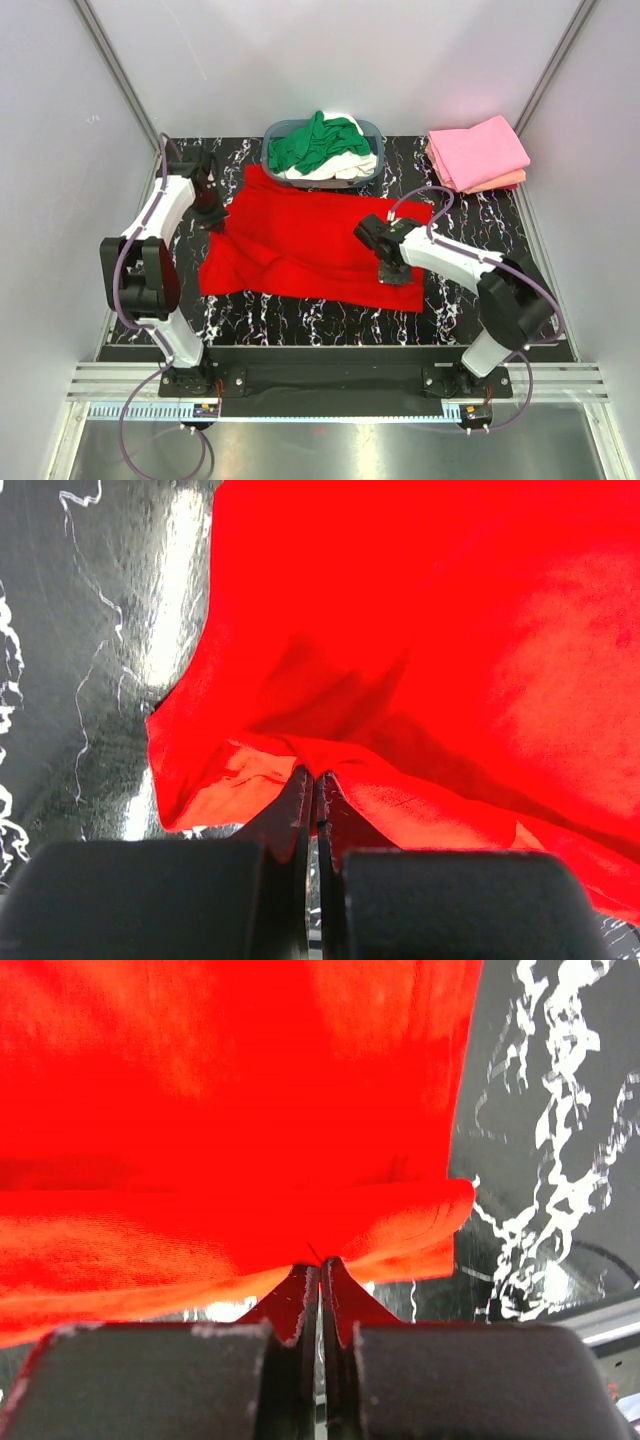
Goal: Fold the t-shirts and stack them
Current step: Fold the tshirt
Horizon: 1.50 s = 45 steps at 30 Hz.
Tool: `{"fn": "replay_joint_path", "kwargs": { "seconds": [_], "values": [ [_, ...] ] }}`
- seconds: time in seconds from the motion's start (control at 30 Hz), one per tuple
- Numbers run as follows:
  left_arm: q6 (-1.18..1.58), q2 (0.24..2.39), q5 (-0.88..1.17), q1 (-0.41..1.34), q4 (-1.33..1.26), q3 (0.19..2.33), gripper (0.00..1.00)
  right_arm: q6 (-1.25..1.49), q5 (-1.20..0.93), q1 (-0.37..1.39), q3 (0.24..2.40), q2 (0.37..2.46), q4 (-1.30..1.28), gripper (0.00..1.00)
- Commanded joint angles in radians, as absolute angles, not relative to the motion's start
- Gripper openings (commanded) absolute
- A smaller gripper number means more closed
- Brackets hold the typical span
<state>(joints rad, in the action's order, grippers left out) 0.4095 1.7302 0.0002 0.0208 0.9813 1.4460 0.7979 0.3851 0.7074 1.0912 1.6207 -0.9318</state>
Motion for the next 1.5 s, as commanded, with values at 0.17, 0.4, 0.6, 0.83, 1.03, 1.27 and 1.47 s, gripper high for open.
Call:
{"fn": "replay_joint_path", "kwargs": {
  "seconds": [0.17, 0.4, 0.6, 0.83, 1.03, 1.27, 1.47],
  "values": [
    [0.377, 1.89, -0.017, 0.02, 0.999, 1.633, 0.07, 0.693, 0.373, 0.583, 1.238, 1.782, -0.882, 0.25],
    [0.39, 1.869, -0.006, 0.018, 1.011, 1.721, 0.87, 0.624, 0.377, 0.421, 1.474, 1.827, -0.969, 1.0],
    [0.428, 1.605, -0.023, -0.031, 0.968, 1.485, 0.99, 0.698, 0.289, 0.399, 1.299, 1.56, -0.951, 1.0],
    [0.534, 1.361, 0.057, -0.113, 0.802, 1.042, 0.98, 0.865, -0.024, 0.402, 0.818, 1.228, -0.707, 1.0],
    [0.635, 1.299, 0.052, -0.129, 0.716, 0.873, 0.96, 0.926, -0.077, 0.4, 0.677, 1.226, -0.631, 0.98],
    [0.707, 1.301, 0.006, -0.137, 0.617, 0.756, 0.94, 0.93, -0.048, 0.4, 0.66, 1.318, -0.558, 0.94],
    [0.742, 1.336, -0.034, -0.137, 0.511, 0.693, 0.83, 0.957, 0.041, 0.399, 0.663, 1.351, -0.574, 0.75]
  ]
}}
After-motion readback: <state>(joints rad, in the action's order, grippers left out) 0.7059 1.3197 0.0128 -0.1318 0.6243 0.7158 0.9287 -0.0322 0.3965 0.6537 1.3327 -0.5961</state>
